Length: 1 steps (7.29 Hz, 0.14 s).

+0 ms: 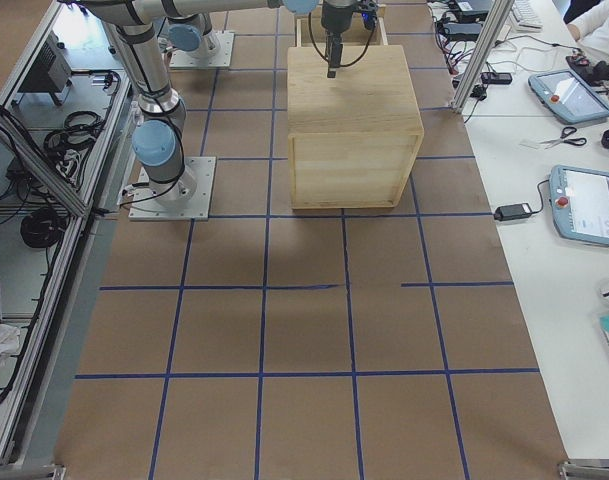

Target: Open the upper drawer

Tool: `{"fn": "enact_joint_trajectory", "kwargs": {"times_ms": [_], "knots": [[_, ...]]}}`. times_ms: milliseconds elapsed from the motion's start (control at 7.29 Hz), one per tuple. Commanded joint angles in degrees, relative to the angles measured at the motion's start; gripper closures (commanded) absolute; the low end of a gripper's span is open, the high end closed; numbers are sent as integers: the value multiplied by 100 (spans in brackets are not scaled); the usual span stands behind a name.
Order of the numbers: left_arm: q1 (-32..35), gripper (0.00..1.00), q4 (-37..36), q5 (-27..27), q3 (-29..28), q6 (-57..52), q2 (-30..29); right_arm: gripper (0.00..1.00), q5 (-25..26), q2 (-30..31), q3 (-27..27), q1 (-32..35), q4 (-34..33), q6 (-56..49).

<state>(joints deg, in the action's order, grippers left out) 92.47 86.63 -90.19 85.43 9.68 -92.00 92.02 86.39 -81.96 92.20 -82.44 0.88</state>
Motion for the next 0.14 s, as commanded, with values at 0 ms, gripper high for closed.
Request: {"fn": "enact_joint_trajectory", "kwargs": {"times_ms": [0], "knots": [[8,0,29,2,-114,34,-107,0,0,0,5,0,0,0]]}}
